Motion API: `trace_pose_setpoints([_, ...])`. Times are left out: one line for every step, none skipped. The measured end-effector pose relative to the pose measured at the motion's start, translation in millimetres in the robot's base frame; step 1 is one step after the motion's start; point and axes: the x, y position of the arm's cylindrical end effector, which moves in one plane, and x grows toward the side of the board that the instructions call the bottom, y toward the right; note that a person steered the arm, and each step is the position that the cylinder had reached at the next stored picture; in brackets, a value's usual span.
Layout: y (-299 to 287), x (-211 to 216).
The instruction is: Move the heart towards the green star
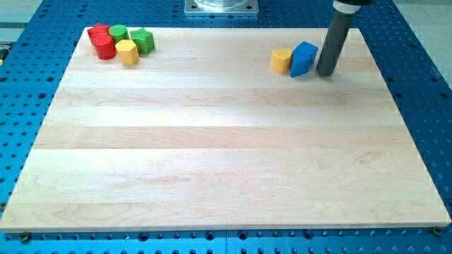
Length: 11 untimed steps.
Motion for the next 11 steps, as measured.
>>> trace_pose_setpoints([10,-10])
trace_pose_setpoints([-35,-11])
trace_pose_setpoints([-62,-12])
trace_pose_setpoints([-53,-20])
trace_pose_setpoints([-80,-30])
trace_pose_setpoints([-115,-35])
trace_pose_setpoints([-114,-66])
trace_pose_setpoints([-160,-66])
trace_pose_setpoints([-176,-73])
trace_pose_setpoints([-209,-73])
trace_pose_setpoints([-238,-73])
